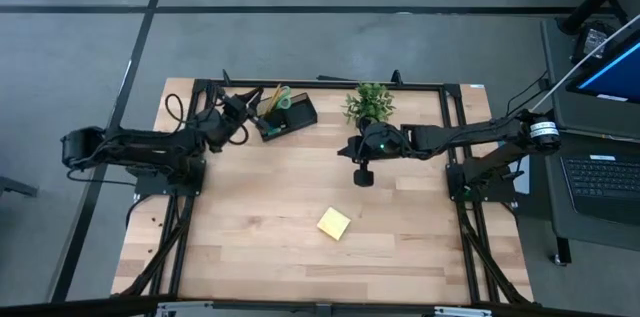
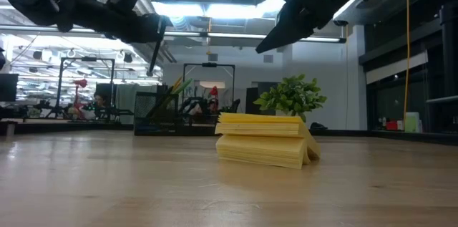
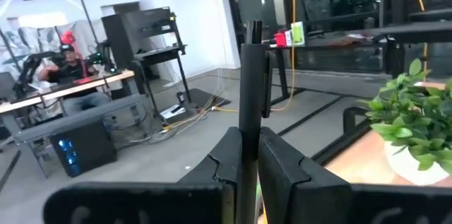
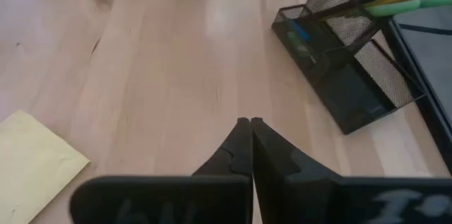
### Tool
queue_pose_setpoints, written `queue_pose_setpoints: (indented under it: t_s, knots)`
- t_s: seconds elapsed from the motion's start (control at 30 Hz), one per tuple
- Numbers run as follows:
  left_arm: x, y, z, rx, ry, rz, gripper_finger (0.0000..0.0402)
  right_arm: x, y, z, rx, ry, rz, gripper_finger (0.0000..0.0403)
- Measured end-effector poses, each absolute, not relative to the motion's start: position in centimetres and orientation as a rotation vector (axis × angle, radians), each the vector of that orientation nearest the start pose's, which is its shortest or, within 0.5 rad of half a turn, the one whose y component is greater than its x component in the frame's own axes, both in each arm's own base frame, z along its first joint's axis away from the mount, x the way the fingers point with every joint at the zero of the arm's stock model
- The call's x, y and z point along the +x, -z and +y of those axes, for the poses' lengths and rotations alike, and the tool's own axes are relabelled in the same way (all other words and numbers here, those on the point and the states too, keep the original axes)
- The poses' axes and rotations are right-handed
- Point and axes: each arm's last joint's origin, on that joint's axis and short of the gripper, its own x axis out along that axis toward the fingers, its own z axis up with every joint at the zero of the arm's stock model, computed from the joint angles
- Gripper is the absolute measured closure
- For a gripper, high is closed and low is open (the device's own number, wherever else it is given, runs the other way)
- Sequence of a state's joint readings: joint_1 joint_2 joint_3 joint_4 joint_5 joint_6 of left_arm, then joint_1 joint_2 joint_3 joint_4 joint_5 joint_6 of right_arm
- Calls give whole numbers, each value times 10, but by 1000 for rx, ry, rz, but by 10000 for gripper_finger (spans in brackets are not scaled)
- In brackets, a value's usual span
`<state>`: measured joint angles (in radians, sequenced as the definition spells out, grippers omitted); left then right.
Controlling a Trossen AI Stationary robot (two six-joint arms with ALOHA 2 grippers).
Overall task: Pick and place office supplies into organizer
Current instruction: Put the pen into the desk organizer
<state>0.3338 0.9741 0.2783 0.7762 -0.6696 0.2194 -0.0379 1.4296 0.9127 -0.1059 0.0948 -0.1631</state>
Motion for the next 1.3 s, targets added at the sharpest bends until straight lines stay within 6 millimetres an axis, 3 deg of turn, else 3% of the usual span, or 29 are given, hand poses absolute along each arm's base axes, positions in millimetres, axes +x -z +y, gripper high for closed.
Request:
queue_pose_setpoints:
  t_s: [0.5, 1.03, 1.3]
  knots:
    - [175, -189, 111, 100, -961, 156, 378, 306, -243, -16, -173, 86, 591, 400]
    - [184, -170, 118, 25, -974, 166, 377, 305, -242, -16, -174, 85, 598, 400]
    - [187, -162, 120, -2, -963, 198, 345, 305, -242, -16, -173, 85, 599, 400]
